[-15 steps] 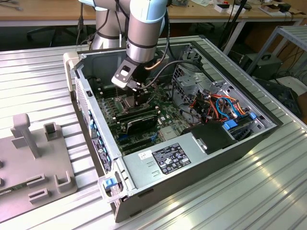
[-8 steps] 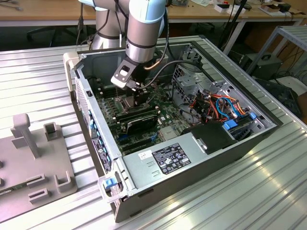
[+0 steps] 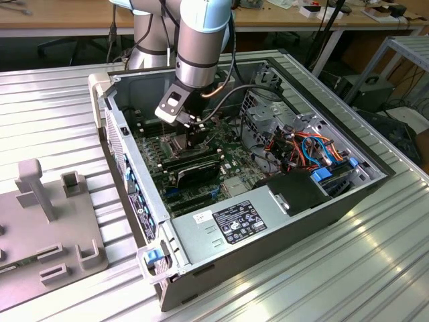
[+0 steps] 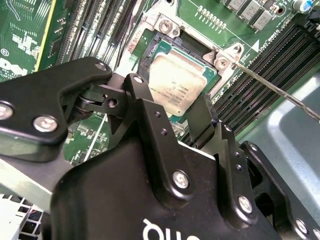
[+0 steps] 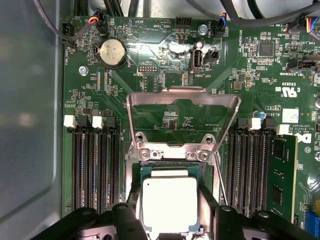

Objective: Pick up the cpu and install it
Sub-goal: 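Place the cpu into insertion slot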

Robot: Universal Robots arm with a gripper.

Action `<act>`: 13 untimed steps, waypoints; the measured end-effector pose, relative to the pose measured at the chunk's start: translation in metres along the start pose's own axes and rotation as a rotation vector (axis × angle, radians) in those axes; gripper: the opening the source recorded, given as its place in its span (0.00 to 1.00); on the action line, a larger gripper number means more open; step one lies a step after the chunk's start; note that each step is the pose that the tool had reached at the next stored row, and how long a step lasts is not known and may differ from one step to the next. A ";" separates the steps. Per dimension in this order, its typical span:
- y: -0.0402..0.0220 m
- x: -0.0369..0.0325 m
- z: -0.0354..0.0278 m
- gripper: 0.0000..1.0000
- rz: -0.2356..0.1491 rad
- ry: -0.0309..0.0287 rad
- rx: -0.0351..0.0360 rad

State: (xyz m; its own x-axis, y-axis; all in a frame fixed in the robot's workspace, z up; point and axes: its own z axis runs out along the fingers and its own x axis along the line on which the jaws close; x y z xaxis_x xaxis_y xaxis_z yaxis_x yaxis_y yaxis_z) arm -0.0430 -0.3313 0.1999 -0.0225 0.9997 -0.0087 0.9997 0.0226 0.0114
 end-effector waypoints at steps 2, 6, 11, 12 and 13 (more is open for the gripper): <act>0.0000 0.0000 0.0001 0.55 0.000 0.0001 0.0000; 0.0000 0.0001 0.0002 0.55 0.001 -0.0008 0.0000; 0.0000 0.0000 0.0001 0.55 0.010 -0.0165 0.0004; 0.0000 0.0001 0.0001 0.55 0.014 -0.0166 0.0005; 0.0000 0.0001 0.0001 0.55 0.015 -0.0167 0.0005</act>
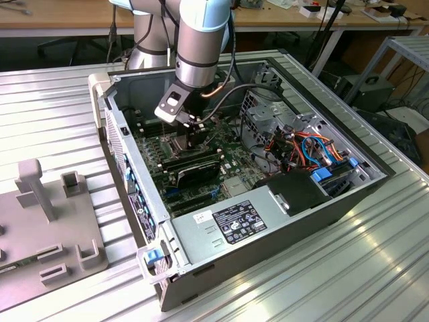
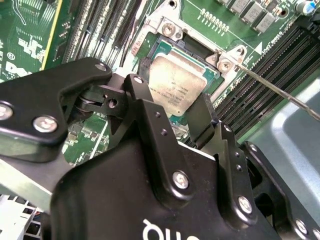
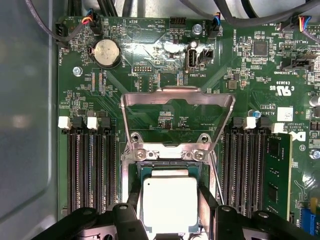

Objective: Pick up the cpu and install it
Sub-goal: 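Place the cpu into insertion slot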

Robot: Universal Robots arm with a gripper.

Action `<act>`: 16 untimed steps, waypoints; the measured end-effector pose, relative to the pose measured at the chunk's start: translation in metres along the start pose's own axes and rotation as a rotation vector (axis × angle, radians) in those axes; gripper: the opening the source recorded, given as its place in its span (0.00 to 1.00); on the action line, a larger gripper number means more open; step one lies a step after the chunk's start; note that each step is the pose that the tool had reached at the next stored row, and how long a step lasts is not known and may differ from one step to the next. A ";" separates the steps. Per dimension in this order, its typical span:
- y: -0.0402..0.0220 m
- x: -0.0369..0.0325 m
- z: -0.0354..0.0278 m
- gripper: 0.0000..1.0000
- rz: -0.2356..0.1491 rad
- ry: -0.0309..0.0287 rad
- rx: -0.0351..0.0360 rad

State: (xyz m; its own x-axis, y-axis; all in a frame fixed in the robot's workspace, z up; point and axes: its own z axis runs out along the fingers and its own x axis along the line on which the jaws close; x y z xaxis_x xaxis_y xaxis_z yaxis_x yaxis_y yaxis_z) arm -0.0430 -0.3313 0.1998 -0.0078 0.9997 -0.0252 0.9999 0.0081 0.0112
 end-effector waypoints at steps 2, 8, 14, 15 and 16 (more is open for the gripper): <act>0.0000 0.0000 0.0000 0.55 0.000 0.0001 0.0000; 0.0000 0.0000 0.0000 0.55 0.001 0.0000 0.0000; 0.0000 0.0000 0.0000 0.62 0.001 0.0001 0.0000; 0.0000 0.0000 0.0000 0.62 0.001 0.0000 0.0000; 0.0000 0.0000 0.0000 0.62 0.001 0.0000 0.0000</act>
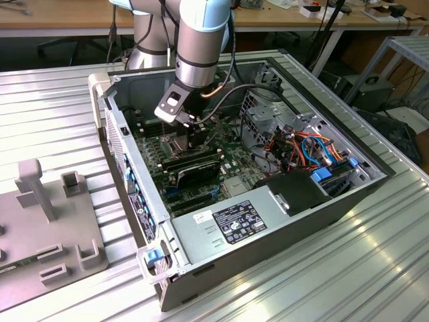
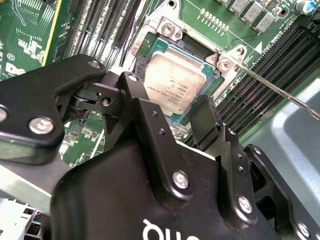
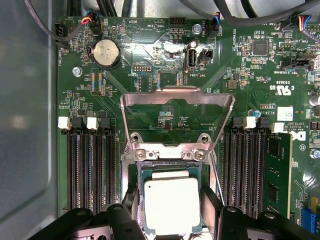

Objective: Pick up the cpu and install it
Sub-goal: 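Place the cpu into insertion slot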

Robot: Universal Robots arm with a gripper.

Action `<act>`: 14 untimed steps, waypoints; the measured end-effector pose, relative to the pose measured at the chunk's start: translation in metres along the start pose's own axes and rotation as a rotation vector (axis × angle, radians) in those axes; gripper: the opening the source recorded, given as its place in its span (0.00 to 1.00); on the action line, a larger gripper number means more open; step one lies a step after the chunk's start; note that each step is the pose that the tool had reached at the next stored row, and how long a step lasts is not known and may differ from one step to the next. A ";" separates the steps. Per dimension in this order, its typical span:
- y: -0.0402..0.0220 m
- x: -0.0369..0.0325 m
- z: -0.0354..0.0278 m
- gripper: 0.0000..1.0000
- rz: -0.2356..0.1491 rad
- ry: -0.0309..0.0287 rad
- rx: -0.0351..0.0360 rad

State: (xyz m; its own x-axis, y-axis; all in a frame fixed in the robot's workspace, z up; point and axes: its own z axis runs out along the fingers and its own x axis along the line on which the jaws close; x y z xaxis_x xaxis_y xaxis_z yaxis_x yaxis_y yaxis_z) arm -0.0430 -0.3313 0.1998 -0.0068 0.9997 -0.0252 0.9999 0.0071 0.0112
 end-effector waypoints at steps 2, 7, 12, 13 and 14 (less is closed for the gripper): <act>0.0000 0.0000 0.0000 0.62 0.000 0.0000 0.0000; 0.0000 0.0000 0.0000 0.62 0.000 0.0000 0.0000; 0.0000 0.0000 -0.0001 0.61 0.001 -0.0002 0.0001; 0.0000 0.0000 -0.0001 0.61 0.001 -0.0003 0.0002; 0.0000 0.0000 -0.0001 0.54 0.001 -0.0002 0.0002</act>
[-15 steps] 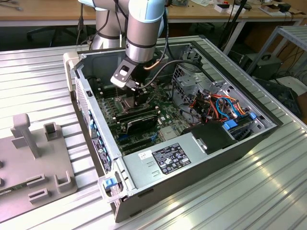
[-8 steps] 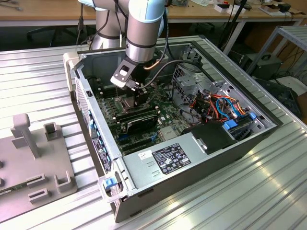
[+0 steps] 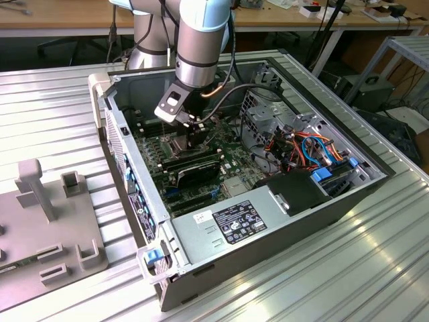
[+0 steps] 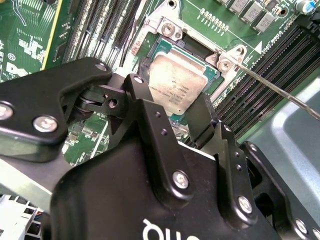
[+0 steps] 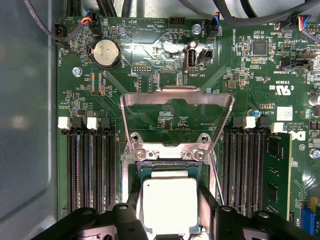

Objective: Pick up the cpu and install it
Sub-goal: 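Place the cpu into insertion slot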

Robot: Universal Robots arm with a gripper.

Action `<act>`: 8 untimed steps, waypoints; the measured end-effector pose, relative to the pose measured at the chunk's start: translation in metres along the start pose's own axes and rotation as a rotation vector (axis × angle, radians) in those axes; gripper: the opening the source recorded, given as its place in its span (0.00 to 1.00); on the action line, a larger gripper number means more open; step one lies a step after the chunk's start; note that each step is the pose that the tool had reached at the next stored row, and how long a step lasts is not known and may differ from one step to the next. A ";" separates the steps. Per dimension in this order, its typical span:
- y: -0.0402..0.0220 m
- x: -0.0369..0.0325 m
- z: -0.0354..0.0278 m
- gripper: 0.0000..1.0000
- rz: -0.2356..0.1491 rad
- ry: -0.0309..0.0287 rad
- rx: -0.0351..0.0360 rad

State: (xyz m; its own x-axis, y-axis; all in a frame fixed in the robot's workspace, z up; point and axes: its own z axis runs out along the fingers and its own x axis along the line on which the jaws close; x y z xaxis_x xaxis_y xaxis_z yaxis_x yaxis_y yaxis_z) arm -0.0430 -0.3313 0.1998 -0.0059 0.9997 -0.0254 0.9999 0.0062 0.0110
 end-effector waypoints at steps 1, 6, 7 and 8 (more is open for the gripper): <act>0.0000 0.0000 0.0000 0.54 0.000 0.0001 -0.0001; 0.0001 0.0000 0.0000 0.54 0.009 0.0000 0.0001; 0.0001 0.0000 0.0001 0.54 0.012 0.0001 0.0002; 0.0002 0.0000 0.0001 0.54 0.016 0.0001 0.0003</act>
State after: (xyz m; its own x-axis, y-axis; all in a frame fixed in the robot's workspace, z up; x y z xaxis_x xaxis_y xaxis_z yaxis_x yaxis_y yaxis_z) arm -0.0428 -0.3313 0.1997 0.0100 0.9996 -0.0251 0.9999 -0.0098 0.0112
